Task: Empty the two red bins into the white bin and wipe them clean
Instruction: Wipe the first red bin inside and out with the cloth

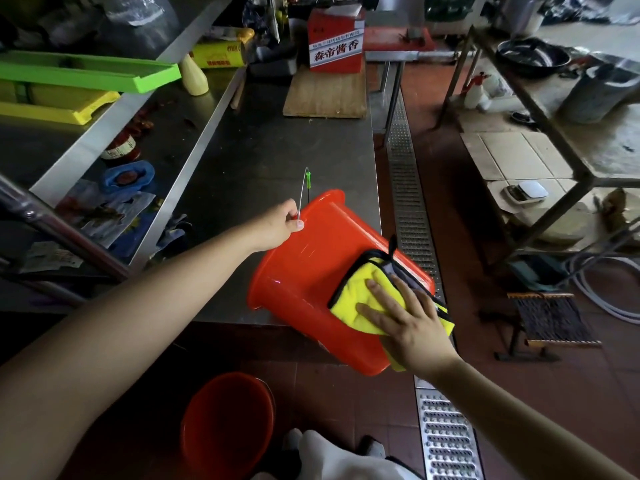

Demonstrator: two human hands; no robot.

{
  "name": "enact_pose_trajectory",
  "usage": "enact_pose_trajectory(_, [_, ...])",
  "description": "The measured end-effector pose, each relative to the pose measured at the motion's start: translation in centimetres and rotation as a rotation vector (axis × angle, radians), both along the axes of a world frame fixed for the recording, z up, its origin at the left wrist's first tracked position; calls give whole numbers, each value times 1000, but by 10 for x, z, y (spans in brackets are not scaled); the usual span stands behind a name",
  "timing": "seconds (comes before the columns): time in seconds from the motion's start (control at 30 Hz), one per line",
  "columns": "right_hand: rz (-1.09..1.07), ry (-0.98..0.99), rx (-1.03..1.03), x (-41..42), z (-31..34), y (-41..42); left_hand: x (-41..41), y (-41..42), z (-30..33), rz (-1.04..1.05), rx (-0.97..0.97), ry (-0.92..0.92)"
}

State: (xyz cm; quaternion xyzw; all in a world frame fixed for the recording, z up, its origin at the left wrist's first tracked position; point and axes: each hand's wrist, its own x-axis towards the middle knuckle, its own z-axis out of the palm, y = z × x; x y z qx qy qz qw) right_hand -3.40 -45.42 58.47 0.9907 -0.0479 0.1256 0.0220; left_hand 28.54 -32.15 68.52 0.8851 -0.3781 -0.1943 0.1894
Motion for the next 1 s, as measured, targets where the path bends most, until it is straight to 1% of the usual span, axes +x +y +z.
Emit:
enact_pose_trajectory(0.07, [1,23,28,-3,1,-2,0,3,1,6,-3,15])
enact_pose_trajectory(0.13, [-6,41,77,12,10,1,1,8,1,11,-8,46])
enact_pose_trajectory(0.23, [30,59,132,53,25,6,0,16,1,9,-25,73])
enact_pose_trajectory(0.37, [76,71,145,118,46,16,-1,21,-1,5,-61,82])
enact_pose_trajectory(0.43, [57,80,145,142,53,24,-2,23,0,4,-56,76])
enact_pose_trajectory(0.5, [29,92,143,149,53,28,-3,25,-1,10,-48,71])
enact_pose_trajectory(0.73, [97,107,138,92,40,6,-7,29,-3,29,-59,27])
enact_pose_trajectory(0.9, [65,30,172,28,20,-17,-10,29,-2,66,1,16])
enact_pose_trajectory(1.0, [52,6,207,9,14,-27,-12,27,-1,71,-2,12])
